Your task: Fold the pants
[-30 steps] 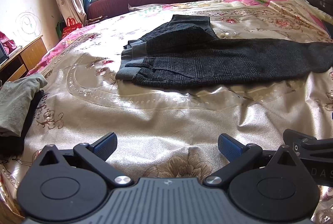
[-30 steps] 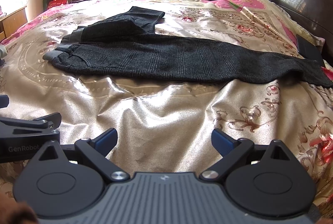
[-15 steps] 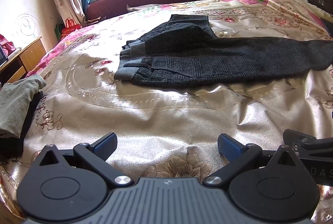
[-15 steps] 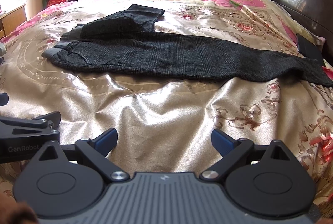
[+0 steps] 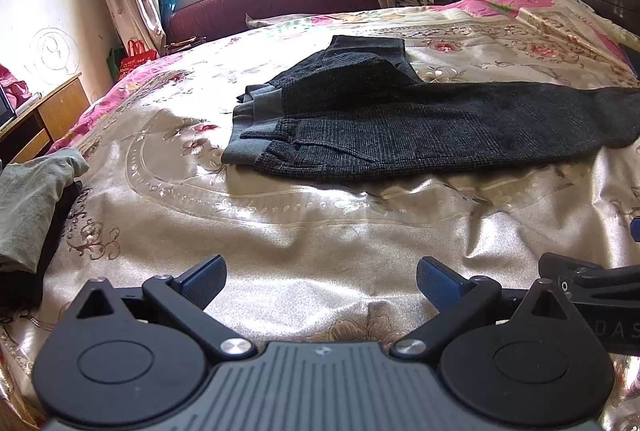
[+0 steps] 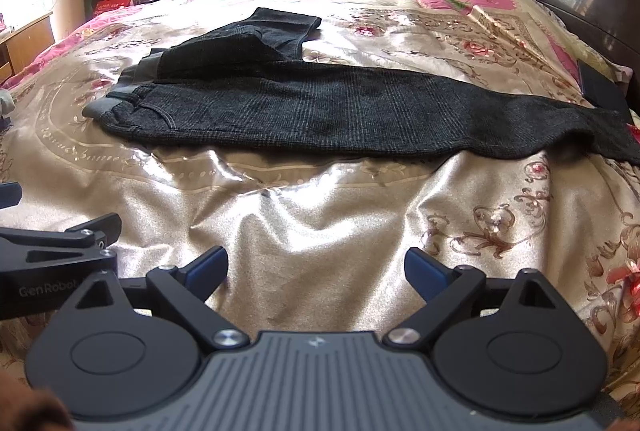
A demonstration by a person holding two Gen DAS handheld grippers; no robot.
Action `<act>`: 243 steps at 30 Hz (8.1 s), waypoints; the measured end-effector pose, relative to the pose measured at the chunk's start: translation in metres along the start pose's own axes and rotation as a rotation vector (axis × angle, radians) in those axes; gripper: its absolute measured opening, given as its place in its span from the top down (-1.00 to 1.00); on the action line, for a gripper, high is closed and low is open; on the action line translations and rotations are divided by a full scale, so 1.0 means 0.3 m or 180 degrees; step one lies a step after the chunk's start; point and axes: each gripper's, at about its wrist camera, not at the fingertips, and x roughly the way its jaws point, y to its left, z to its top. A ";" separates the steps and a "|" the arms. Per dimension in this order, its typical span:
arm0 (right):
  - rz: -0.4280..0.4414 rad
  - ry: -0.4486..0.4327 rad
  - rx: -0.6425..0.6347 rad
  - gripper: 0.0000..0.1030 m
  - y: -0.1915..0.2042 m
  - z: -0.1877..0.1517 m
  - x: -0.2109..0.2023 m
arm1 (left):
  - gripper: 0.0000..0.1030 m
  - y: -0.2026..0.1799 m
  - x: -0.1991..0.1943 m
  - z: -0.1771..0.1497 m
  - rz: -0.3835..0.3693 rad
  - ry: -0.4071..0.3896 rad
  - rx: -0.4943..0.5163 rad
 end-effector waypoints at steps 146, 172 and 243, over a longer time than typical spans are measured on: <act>-0.1671 -0.0460 0.2134 0.68 -1.112 0.130 -0.107 | 0.07 -0.009 0.188 0.274 -0.0499 -0.0228 0.0251; 0.1429 0.0817 -0.0935 -0.17 0.632 1.018 0.832 | -0.40 0.679 0.599 0.426 -0.0105 -0.0131 0.0100; 0.2376 0.0875 -0.1252 0.66 0.360 0.632 0.427 | -0.72 0.585 0.496 0.446 -0.1536 0.0322 0.0837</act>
